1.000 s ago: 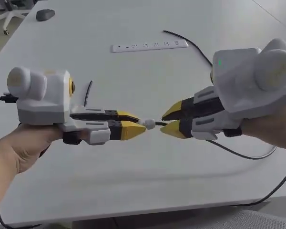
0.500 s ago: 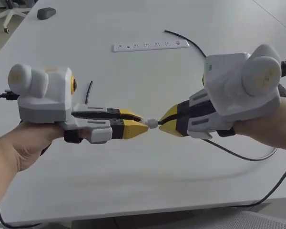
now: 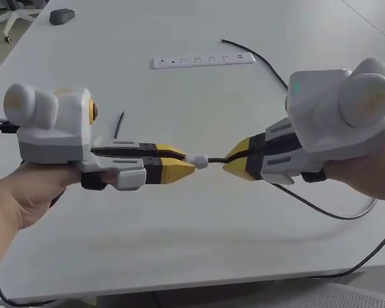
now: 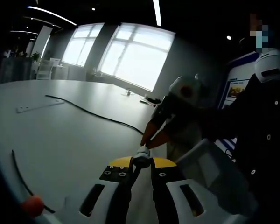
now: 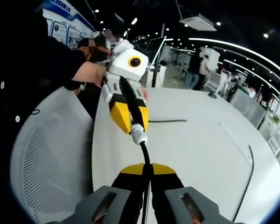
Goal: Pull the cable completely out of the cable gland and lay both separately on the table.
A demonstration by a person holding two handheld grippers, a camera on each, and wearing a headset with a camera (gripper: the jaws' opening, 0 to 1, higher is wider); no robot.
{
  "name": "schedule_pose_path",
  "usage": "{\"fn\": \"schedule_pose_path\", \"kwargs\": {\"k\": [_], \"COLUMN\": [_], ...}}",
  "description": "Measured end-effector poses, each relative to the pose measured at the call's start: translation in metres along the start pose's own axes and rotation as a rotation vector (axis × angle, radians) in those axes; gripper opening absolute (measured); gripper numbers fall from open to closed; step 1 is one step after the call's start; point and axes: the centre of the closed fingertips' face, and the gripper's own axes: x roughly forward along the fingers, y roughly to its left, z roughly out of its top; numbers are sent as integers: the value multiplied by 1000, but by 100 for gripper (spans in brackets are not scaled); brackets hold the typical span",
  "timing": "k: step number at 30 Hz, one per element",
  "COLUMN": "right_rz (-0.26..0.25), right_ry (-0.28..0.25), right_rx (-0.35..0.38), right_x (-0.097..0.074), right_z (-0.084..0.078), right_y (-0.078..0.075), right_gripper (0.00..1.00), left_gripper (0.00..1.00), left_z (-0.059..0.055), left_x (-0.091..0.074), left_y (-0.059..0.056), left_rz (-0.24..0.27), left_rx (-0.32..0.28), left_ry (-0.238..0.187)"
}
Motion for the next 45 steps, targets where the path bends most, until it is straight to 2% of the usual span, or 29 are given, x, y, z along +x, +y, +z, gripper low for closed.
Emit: {"fn": "schedule_pose_path", "kwargs": {"k": [10, 19, 23, 34, 40, 42, 44, 45], "right_rz": [-51, -109, -125, -178, -182, -166, -174, -161], "right_ry": [30, 86, 98, 152, 158, 161, 141, 104], "right_rx": [50, 108, 128, 239, 259, 249, 233, 242], "right_x": [-17, -34, -40, -48, -48, -48, -49, -49], "right_z": [-27, -63, -74, -106, -110, -109, -102, -93], "right_y": [-10, -19, -21, -27, -25, -23, -23, -22], "right_gripper": [0, 0, 0, 0, 0, 0, 0, 3], "left_gripper": [15, 15, 15, 15, 15, 15, 15, 15], "left_z": [-2, -3, -4, -6, -7, -6, -5, -4], "left_x": [-4, -6, -7, -10, -10, -10, -10, -10], "left_y": [3, 6, 6, 8, 7, 7, 8, 8], "left_rz": [11, 15, 17, 22, 20, 19, 21, 22], "left_rx": [2, -2, -3, -3, -5, -8, -5, -4], "left_ry": [8, 5, 12, 20, 21, 16, 12, 12]}}
